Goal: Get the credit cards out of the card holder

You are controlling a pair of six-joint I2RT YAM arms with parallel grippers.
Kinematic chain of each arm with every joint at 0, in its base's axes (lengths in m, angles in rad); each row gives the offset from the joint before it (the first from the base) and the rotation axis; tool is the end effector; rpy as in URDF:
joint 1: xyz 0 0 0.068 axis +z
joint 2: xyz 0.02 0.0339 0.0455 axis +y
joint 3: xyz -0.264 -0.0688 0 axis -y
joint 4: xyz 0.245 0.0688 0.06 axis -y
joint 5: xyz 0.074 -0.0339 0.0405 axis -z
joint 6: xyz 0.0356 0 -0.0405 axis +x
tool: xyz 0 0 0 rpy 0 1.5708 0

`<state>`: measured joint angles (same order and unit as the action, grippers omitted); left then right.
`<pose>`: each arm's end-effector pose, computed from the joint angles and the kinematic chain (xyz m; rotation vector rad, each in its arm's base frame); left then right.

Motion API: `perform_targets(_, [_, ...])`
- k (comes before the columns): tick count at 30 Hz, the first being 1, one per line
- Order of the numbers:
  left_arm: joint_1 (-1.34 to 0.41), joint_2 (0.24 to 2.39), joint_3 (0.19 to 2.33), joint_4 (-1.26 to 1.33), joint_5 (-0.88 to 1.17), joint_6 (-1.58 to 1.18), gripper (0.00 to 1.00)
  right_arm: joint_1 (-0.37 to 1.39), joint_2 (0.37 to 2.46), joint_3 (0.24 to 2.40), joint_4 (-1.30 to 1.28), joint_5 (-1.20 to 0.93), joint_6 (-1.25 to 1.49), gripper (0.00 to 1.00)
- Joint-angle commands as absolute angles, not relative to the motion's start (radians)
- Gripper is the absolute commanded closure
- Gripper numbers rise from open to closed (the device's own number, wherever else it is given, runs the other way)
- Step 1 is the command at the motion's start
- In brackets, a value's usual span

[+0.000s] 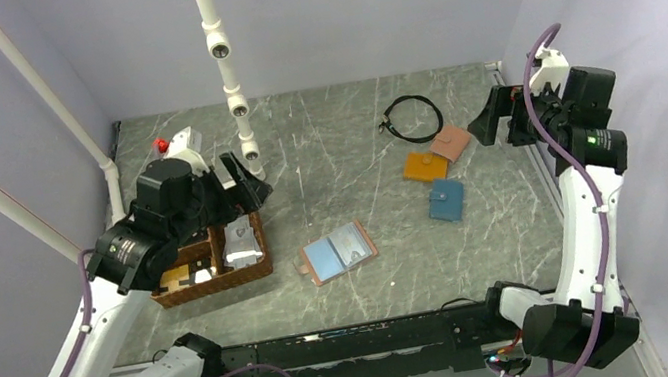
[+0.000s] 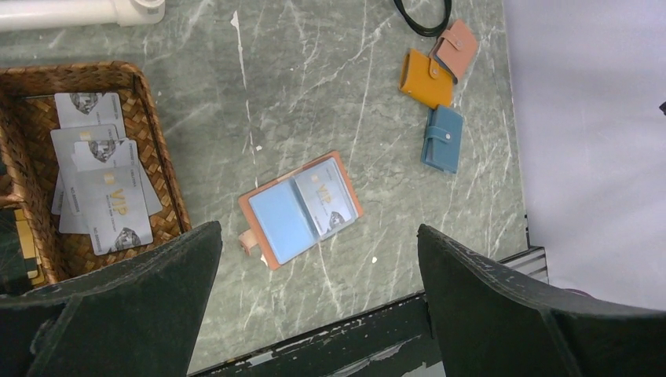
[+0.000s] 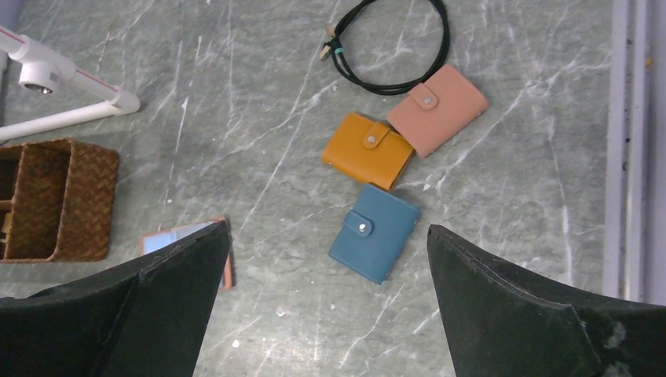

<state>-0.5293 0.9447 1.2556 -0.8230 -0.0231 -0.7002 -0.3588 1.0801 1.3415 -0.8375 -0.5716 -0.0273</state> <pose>0.1521 -0.0880 0.4058 -0.1994 2.1559 -0.7101 0.1977 -0.0536 0.4110 0.0156 2.0678 0.3762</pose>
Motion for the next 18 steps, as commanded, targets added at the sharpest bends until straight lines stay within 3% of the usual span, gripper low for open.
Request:
perform_targets(1, [-0.526, 0.911, 1.244, -0.824, -0.009, -0.734, 0.01, -0.362, 1.063, 1.315, -0.783, -0.636, -0.005, 0.0])
perform_targets(18, [-0.526, 0.926, 1.216, -0.874, -0.033, -0.693, 0.0, -0.369, 1.026, 1.261, -0.752, -0.623, 0.025, 0.0])
